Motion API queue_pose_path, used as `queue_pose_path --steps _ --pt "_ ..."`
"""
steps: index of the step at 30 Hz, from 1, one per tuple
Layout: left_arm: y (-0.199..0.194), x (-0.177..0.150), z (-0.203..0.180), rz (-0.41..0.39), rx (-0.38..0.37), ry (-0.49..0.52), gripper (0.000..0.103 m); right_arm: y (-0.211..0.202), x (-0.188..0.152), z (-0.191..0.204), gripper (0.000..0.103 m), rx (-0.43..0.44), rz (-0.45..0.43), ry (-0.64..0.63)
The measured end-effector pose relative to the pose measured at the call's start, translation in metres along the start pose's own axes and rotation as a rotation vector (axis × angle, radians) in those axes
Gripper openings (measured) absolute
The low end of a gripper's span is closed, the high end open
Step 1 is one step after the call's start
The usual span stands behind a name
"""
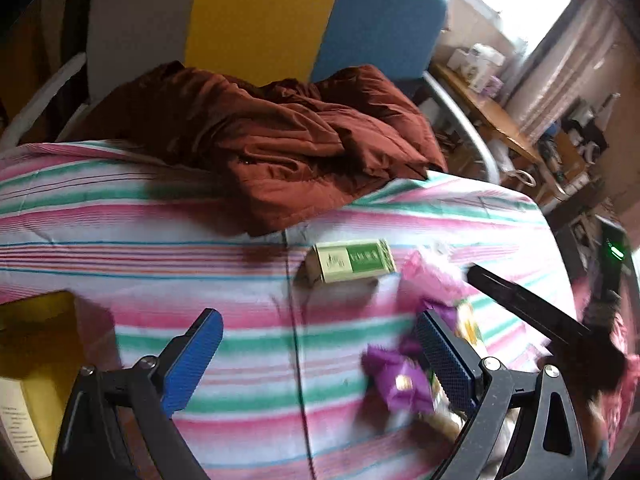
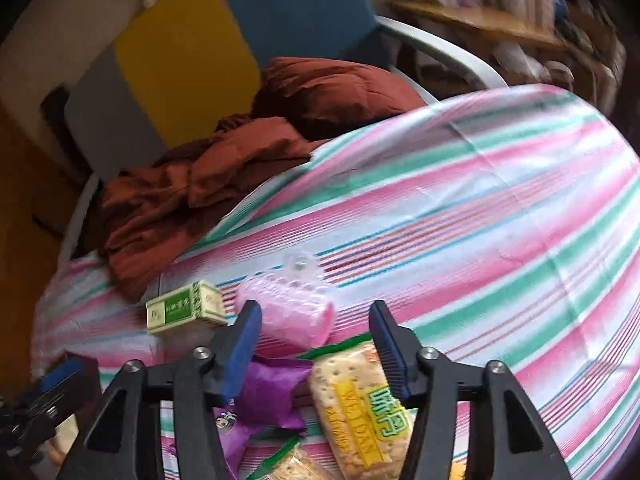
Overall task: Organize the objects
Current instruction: 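Grasp the green box with the left tool while the right tool grasps the pink hair roller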
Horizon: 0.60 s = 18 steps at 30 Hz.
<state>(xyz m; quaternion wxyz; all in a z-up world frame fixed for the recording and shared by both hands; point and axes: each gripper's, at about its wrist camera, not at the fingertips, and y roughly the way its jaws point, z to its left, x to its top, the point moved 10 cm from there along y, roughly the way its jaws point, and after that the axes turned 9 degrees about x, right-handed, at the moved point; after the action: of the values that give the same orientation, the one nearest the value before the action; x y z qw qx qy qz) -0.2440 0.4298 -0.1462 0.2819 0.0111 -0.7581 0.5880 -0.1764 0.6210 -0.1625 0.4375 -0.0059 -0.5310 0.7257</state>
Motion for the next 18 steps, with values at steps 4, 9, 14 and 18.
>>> queue_pose_path --steps 4,9,14,18 --pt "0.021 0.011 -0.016 0.011 0.023 -0.002 0.101 -0.011 0.007 -0.007 0.063 0.008 -0.029 0.033" --pt "0.047 0.022 -0.029 0.028 0.061 0.023 0.102 -0.011 0.009 -0.009 0.076 0.009 -0.031 0.035" --pt "0.071 0.030 -0.035 0.068 0.073 -0.002 0.102 -0.015 0.012 -0.012 0.076 -0.001 -0.049 0.039" --pt "0.087 0.023 -0.034 0.117 0.066 0.027 0.078 -0.006 0.008 -0.010 0.076 -0.003 -0.025 0.021"
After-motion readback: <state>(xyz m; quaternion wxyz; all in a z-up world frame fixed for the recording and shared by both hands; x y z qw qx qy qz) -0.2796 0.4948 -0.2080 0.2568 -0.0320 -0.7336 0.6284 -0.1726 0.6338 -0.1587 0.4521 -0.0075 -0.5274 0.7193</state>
